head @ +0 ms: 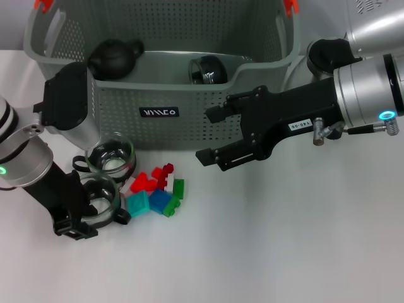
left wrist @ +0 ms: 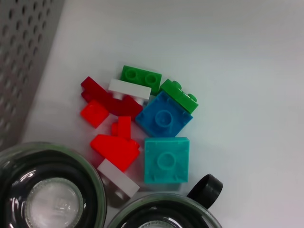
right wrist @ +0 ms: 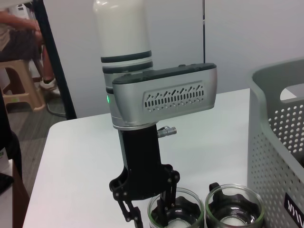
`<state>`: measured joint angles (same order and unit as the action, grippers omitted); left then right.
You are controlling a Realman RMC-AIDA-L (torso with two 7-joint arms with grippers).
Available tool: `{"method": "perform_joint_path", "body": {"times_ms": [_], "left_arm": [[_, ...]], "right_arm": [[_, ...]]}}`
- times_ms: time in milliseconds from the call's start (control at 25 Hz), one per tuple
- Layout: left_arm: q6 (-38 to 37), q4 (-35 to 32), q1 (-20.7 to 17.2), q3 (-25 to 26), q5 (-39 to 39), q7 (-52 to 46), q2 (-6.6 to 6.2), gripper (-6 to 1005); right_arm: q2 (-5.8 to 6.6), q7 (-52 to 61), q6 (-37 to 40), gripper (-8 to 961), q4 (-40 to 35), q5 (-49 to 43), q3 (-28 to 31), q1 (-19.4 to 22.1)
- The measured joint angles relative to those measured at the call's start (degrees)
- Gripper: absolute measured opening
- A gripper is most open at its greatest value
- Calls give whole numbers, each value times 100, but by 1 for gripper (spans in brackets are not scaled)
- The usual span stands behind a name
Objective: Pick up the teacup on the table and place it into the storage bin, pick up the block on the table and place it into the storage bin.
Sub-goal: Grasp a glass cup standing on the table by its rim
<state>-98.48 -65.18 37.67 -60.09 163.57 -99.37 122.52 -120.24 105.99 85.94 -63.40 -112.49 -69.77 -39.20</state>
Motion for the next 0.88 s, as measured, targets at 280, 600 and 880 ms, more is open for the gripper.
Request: {"method": "perform_joint_path", "body": {"times_ms": [280,600,880], "left_arm": [[16,6,3,-3,-1,-9,0,280],[35,3,-33,-147,-1,29,7,253],[18,-11,-22,-151,-1,25,9,122]], "right_arm": [[0,-9,-4,882,3,3,-2,-9],[0,-9,-8,881,3,9,7,-9],[0,-13,-7,881,3,32,18,-4]]}}
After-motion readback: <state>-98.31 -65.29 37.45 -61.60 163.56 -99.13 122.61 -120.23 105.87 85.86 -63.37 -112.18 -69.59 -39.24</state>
